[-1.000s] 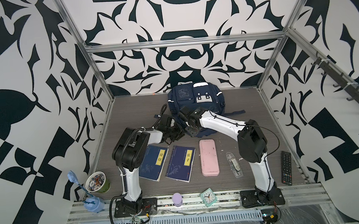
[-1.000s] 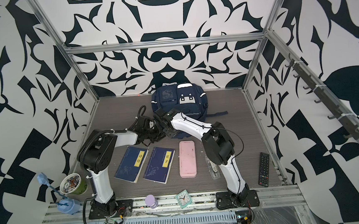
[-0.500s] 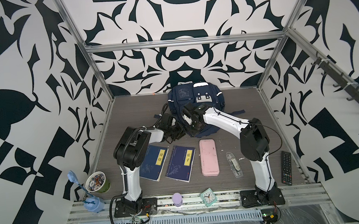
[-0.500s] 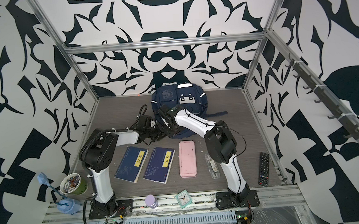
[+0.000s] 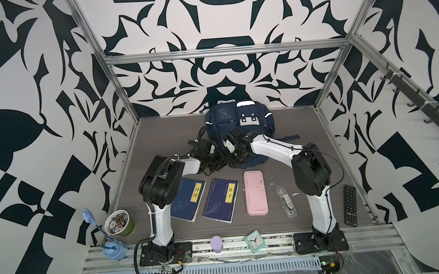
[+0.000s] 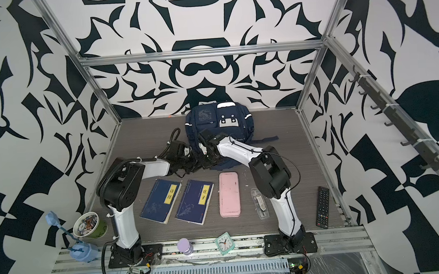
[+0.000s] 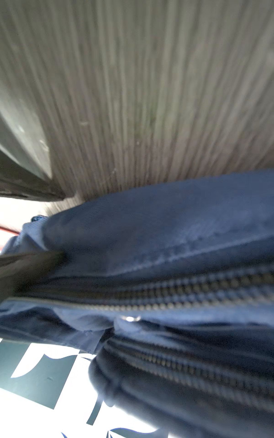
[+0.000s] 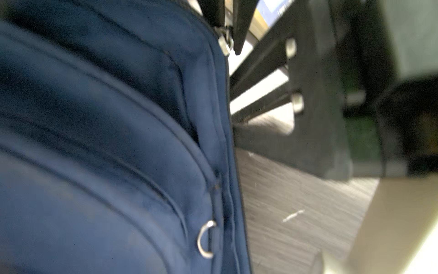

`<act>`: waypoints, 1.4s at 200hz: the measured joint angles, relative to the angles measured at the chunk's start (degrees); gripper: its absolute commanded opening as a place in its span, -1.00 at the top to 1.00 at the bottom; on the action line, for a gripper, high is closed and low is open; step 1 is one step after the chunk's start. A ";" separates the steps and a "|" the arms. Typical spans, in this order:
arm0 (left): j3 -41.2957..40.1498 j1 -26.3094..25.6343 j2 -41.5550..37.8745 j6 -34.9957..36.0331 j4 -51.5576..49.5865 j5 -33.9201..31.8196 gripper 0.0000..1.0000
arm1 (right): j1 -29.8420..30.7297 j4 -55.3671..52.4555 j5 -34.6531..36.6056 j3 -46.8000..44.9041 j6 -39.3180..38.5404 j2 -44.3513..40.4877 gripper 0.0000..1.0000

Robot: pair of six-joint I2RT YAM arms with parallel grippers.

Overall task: Pack books, pencil case, and school supplies into a backpack
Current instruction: Unzip the student bag at the top-center of the table.

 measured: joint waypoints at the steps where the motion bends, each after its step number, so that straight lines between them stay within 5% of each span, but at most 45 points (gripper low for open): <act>1: 0.00 0.00 -0.02 0.09 -0.02 -0.02 0.22 | -0.02 0.20 -0.04 -0.02 0.09 0.02 1.00; 112: 0.02 4.85 -7.82 7.80 -12.22 -5.42 0.17 | -3.34 15.23 -4.24 -12.13 1.44 -3.17 1.00; 204: 34.10 4.46 6.88 16.87 -25.44 -3.61 0.17 | -10.40 16.46 -5.42 -21.62 1.05 -11.67 1.00; 280: 48.54 3.26 18.29 20.22 -33.55 -1.05 0.16 | -10.86 16.63 -5.95 -22.36 1.27 -12.20 1.00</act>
